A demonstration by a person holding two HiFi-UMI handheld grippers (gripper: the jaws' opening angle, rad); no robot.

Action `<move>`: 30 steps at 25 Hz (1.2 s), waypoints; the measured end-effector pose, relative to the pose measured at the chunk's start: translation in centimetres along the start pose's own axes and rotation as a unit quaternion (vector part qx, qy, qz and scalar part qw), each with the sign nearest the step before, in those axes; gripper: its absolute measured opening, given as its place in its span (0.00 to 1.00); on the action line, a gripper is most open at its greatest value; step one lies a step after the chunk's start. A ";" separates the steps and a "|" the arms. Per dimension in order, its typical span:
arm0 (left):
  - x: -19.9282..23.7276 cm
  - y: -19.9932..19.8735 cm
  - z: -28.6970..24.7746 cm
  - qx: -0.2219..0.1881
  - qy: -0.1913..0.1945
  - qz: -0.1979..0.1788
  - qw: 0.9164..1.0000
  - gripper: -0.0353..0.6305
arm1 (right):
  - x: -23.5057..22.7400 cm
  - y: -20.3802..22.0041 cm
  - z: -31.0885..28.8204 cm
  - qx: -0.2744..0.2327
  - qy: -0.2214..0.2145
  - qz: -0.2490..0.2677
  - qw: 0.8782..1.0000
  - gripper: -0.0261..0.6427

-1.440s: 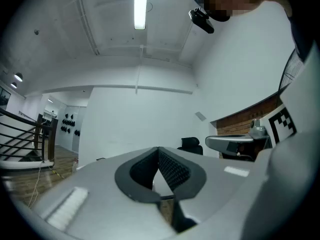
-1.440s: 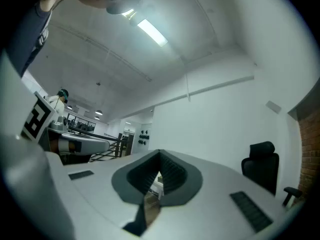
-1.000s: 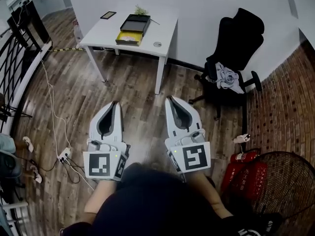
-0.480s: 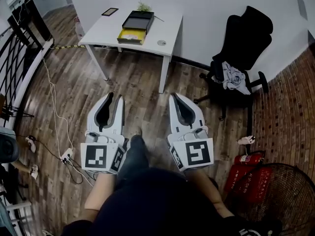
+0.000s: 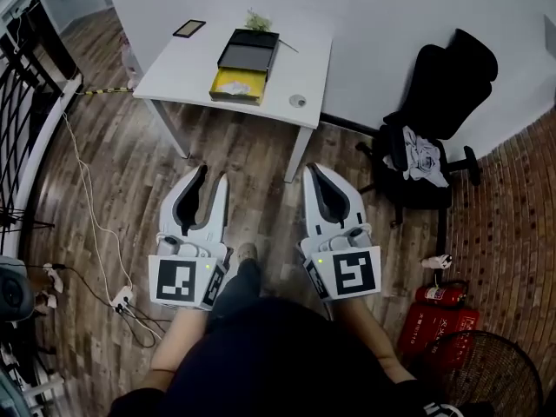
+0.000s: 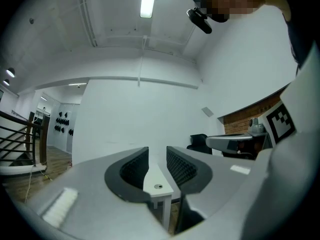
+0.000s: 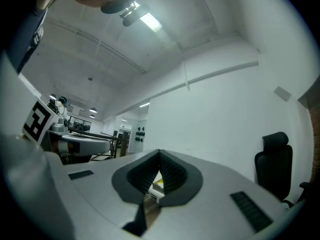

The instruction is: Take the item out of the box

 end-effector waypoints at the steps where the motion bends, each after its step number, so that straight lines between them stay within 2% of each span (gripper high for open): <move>1: 1.0 0.1 -0.9 -0.002 0.003 0.001 1.000 0.23 | 0.1 0.1 -1.3 0.001 0.002 0.001 1.000 0.06; 6: 5.5 1.5 -4.7 -0.004 0.016 0.012 1.000 0.24 | 0.3 0.7 -6.7 0.007 0.015 0.009 1.000 0.06; 14: 9.4 2.9 -8.5 -0.009 0.034 0.025 0.999 0.24 | 0.3 1.1 -11.0 0.012 0.037 0.020 0.999 0.06; 22: 10.7 3.7 -10.5 -0.009 0.042 0.033 0.999 0.24 | -0.6 1.7 -12.3 0.017 0.054 0.024 0.998 0.06; 30: 10.8 4.3 -13.4 -0.004 0.041 0.024 0.999 0.24 | -2.9 1.9 -14.7 0.003 0.048 0.016 0.999 0.06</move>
Point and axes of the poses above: the fingertips, and each gripper's own axes: z backward along the fingers, x to its left, y out of its underside, the point moved 7 cm from there along z, backward along the fingers, and after that the axes turned 5 degrees about -z, right-handed, at the moved point
